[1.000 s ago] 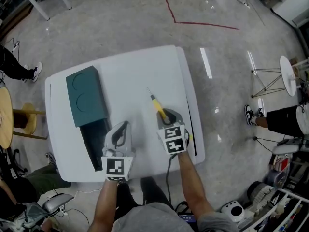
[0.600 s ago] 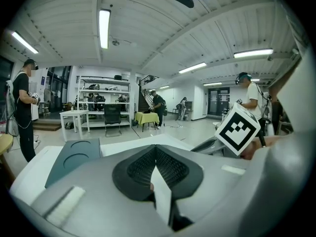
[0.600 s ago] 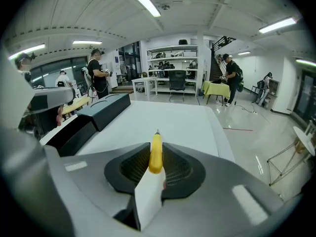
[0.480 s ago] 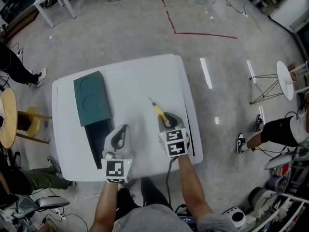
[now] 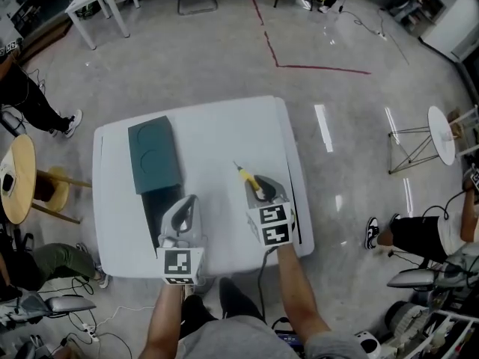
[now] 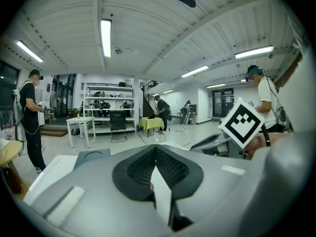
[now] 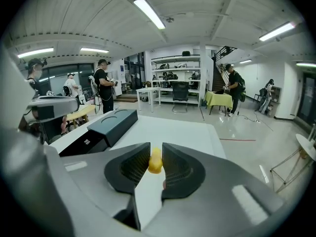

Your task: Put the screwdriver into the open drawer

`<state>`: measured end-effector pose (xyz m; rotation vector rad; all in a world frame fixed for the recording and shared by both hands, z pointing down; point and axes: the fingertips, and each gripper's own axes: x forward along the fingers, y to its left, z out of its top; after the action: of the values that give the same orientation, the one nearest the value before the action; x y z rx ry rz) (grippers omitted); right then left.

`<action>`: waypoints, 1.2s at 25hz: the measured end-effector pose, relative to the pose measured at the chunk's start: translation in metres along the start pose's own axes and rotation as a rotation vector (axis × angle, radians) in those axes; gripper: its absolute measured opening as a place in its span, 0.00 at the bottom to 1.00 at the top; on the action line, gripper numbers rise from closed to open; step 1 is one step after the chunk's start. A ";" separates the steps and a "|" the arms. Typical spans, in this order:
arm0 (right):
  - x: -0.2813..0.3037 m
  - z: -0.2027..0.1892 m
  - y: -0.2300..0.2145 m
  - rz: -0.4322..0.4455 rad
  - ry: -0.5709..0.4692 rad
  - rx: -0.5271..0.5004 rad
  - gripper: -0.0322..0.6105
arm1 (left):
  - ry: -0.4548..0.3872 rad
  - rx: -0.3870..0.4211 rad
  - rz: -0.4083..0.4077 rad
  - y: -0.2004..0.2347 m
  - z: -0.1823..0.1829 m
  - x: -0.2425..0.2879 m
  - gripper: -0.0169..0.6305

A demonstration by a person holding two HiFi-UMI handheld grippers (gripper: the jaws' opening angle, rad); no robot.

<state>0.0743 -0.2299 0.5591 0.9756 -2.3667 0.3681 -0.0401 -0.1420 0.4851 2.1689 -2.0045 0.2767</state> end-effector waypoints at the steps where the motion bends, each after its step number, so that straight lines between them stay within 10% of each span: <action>1: -0.004 0.004 0.002 0.003 -0.006 -0.004 0.17 | -0.003 -0.001 0.007 0.001 0.004 -0.004 0.04; 30: -0.081 0.105 0.129 0.153 -0.181 -0.137 0.17 | -0.083 0.018 0.209 0.074 0.054 -0.120 0.04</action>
<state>-0.0104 -0.1407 0.4212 0.7964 -2.6002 0.1779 -0.1220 -0.0458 0.4028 2.0129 -2.2864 0.2366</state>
